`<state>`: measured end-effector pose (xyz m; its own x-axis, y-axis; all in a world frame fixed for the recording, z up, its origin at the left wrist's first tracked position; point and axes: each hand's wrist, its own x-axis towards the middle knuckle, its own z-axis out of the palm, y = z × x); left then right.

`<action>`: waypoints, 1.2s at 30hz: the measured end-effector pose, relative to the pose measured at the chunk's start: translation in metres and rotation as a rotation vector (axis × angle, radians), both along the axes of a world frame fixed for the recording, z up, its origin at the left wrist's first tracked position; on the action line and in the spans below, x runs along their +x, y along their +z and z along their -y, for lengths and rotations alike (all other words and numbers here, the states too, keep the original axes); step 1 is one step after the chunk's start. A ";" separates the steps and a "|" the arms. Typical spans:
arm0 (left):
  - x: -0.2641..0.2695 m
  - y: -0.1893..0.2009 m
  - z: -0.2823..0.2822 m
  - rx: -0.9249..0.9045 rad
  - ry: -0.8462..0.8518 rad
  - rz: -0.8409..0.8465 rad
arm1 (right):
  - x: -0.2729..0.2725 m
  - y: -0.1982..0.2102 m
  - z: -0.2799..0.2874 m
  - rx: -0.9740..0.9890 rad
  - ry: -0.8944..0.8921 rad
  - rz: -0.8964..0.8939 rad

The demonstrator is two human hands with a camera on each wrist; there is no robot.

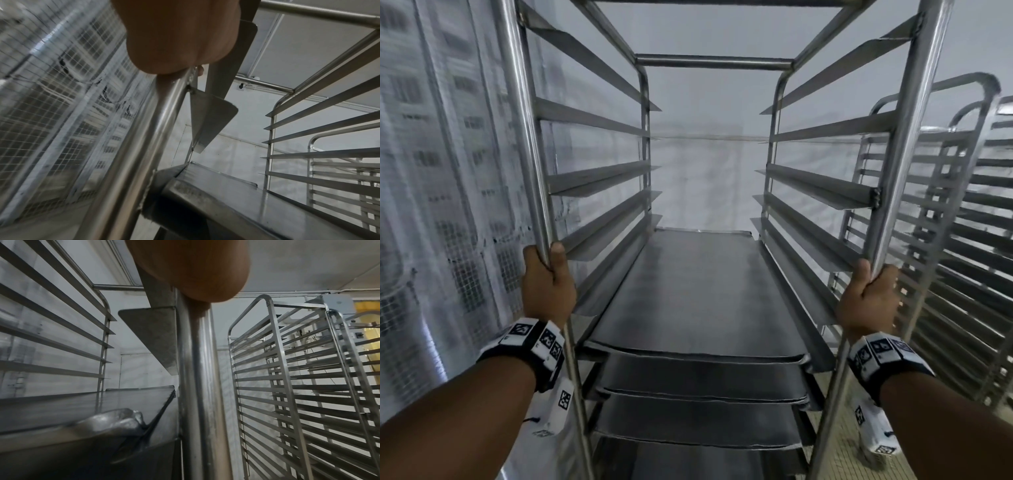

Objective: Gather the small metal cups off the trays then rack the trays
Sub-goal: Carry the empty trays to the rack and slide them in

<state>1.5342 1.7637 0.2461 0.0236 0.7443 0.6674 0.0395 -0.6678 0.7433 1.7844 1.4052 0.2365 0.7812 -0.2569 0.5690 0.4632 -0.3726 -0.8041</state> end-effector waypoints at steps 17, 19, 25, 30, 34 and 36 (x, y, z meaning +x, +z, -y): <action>0.174 -0.010 -0.144 -0.002 -0.010 -0.007 | 0.166 -0.003 -0.119 0.029 0.023 0.027; 0.192 -0.008 -0.157 -0.012 -0.020 -0.027 | 0.181 -0.003 -0.134 0.029 0.009 0.027; 0.240 -0.006 -0.195 -0.003 -0.016 -0.043 | 0.226 -0.005 -0.175 0.033 -0.013 0.017; 0.275 -0.003 -0.222 -0.012 -0.019 -0.065 | 0.262 -0.006 -0.199 0.038 -0.068 0.038; 0.305 -0.006 -0.241 -0.027 -0.034 -0.036 | 0.286 -0.007 -0.210 0.015 -0.086 0.037; 0.317 -0.006 -0.250 -0.037 -0.039 -0.036 | 0.298 -0.007 -0.219 0.020 -0.079 0.031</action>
